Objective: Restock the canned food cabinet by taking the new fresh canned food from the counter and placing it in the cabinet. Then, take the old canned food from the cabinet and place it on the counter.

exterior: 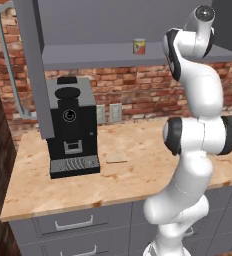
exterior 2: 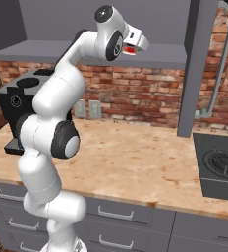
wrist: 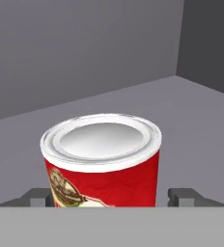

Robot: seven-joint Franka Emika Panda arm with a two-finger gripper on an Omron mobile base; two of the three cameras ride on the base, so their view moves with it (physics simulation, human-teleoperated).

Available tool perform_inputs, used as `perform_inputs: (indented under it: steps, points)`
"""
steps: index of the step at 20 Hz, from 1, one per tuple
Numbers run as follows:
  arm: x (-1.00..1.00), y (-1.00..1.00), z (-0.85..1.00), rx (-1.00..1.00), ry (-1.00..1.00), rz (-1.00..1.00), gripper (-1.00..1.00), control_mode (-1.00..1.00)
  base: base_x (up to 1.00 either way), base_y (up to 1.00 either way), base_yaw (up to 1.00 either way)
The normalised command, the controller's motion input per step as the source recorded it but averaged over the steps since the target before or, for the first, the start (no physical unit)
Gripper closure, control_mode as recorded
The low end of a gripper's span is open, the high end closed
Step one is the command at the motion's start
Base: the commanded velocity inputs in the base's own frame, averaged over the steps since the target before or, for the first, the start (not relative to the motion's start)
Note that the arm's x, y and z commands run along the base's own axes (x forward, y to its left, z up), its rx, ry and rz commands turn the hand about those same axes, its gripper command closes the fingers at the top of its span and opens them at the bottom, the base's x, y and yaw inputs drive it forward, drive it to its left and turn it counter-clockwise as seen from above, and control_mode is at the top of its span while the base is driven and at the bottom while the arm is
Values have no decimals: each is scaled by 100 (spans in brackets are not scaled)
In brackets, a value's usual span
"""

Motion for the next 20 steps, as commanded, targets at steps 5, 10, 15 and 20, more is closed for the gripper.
perform_inputs:
  steps: [5,10,15,20]
  points:
    - [3,-3,0,0,0,0,100,-100,0,0,0]
    - [-58,0,0,1,-7,1,100,-100,0,0,0]
    - [-100,0,0,5,-28,5,100,-100,0,0,0]
    - [-100,1,3,1,-32,11,100,-100,0,0,0]
